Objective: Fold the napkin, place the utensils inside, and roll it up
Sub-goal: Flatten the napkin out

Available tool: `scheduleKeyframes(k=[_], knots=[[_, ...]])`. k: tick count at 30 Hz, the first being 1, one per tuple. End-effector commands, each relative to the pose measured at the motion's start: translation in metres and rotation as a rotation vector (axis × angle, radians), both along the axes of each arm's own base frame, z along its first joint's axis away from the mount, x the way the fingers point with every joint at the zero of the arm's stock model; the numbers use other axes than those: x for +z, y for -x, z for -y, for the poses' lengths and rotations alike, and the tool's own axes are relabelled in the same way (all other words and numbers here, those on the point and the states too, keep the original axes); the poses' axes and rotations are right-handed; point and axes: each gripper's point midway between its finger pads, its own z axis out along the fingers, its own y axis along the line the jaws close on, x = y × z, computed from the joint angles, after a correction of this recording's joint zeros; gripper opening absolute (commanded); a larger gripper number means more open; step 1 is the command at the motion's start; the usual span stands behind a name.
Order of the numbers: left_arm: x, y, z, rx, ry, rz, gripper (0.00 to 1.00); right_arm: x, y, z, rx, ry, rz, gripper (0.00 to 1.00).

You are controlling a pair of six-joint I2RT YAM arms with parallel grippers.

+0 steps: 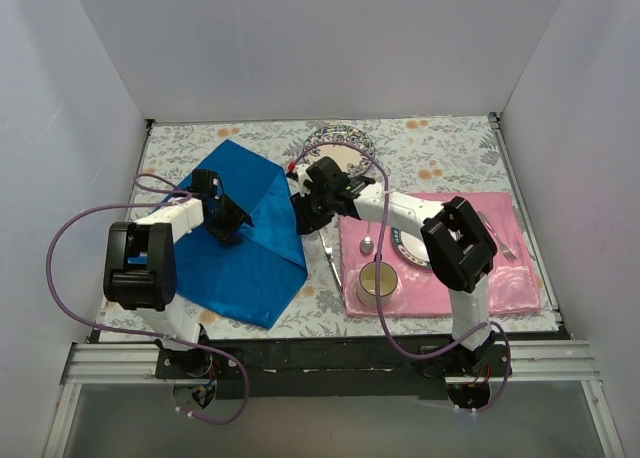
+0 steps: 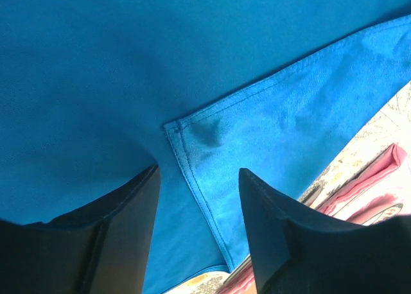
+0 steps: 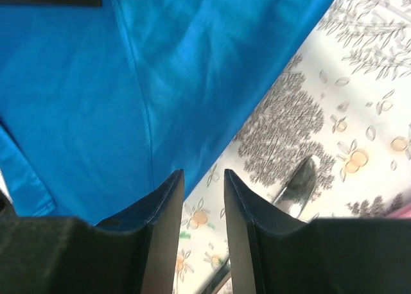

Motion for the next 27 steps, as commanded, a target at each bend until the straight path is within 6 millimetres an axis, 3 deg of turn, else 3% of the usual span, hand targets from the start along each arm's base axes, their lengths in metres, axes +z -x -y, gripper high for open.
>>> scheduleKeyframes(k=[1,8,12,16,21,23,27], knots=[[-0.001,-0.014,-0.005,0.028,-0.041,0.026,0.46,0.046,0.014,-0.012,0.048,-0.129,0.052,0.37],[-0.013,-0.027,-0.004,0.032,-0.036,0.014,0.24,0.046,0.027,-0.008,0.068,-0.122,0.059,0.37],[-0.002,-0.037,-0.006,0.032,-0.05,0.061,0.15,0.045,0.026,-0.008,0.073,-0.111,0.072,0.37],[0.01,-0.048,-0.012,0.038,-0.084,0.103,0.0,0.033,0.04,-0.016,0.131,-0.119,0.025,0.37],[0.021,-0.068,-0.006,0.033,-0.058,0.15,0.0,0.024,0.063,-0.035,0.207,-0.124,-0.018,0.37],[0.021,-0.072,-0.004,0.026,-0.046,0.159,0.0,0.022,0.082,-0.046,0.283,-0.143,-0.046,0.38],[0.022,-0.079,-0.002,0.005,-0.044,0.166,0.0,0.006,0.114,-0.053,0.376,-0.138,-0.097,0.51]])
